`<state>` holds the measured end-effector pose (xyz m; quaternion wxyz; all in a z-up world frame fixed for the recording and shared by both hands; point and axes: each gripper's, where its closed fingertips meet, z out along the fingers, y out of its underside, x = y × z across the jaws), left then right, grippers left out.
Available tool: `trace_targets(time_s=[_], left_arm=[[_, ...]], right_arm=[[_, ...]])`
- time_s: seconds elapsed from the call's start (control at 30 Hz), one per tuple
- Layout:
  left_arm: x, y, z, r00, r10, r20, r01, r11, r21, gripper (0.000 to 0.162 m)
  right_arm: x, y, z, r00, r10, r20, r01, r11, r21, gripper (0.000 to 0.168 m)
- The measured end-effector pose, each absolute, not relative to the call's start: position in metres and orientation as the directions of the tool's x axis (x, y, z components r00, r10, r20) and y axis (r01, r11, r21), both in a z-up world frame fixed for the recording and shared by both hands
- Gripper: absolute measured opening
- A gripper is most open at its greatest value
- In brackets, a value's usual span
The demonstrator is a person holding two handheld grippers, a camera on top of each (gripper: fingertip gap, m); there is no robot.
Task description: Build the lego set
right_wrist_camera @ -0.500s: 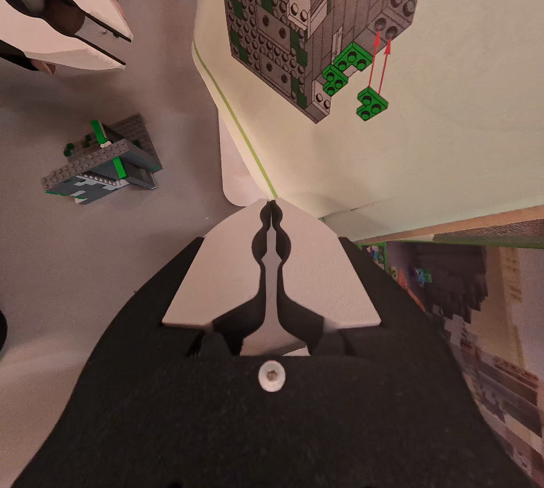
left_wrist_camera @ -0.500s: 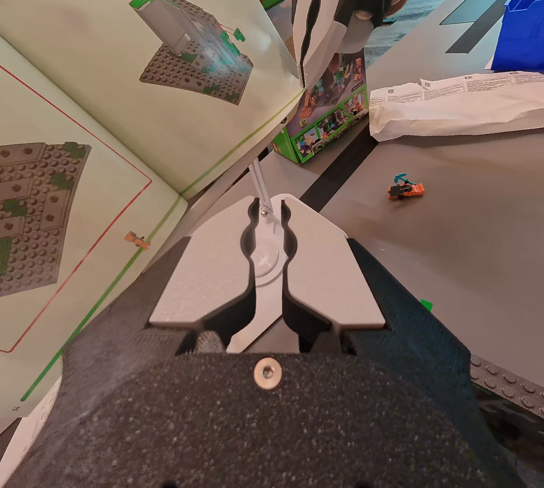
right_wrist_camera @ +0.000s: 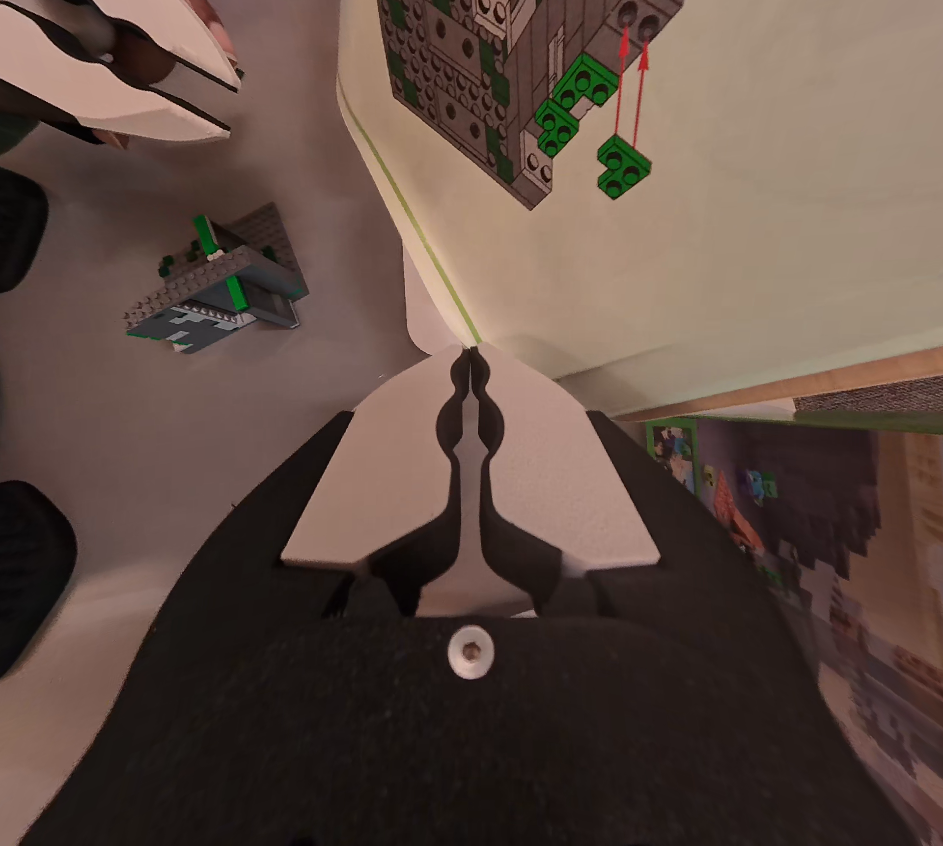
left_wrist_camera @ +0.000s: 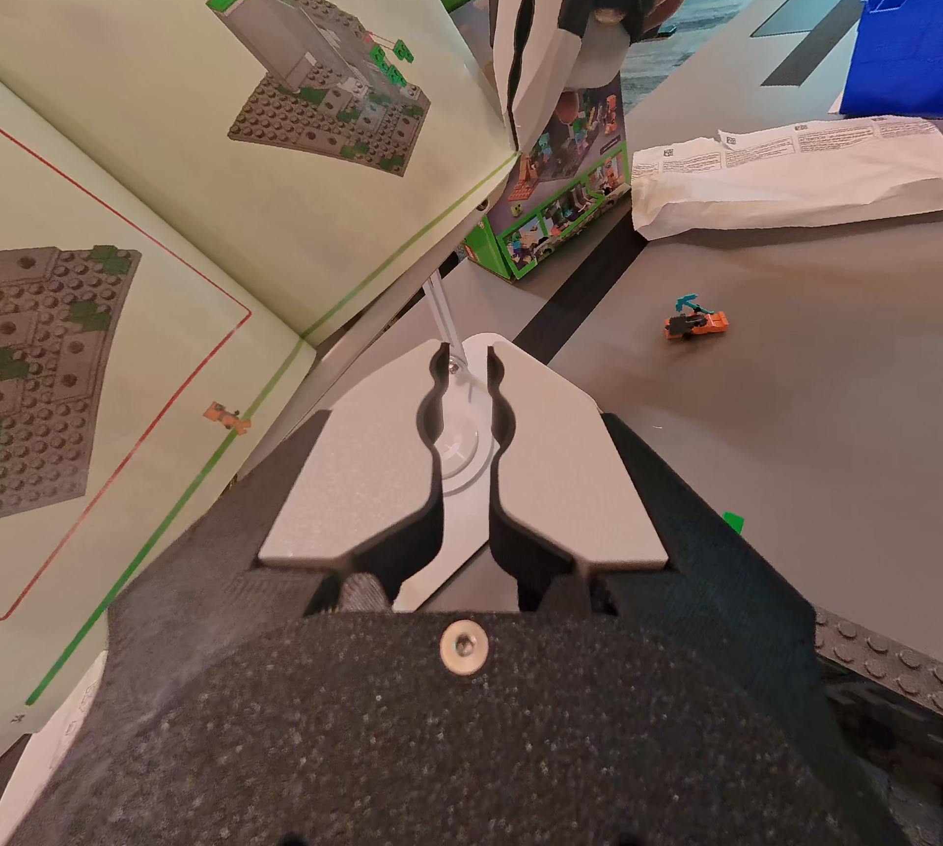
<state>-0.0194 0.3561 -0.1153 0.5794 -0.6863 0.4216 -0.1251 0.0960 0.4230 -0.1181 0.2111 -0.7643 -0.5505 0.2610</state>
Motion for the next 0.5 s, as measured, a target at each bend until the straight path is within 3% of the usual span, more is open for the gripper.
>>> trace_targets(time_s=[0.5], left_arm=[[-0.0183, 0.3550, -0.1178, 0.603, -0.731, -0.319, -0.441, 0.028, -0.897, 0.014]], right_arm=[[0.0966, 0.4252, -0.1159, 0.235, 0.937, -0.257, 0.713, -0.346, -0.610, 0.000]])
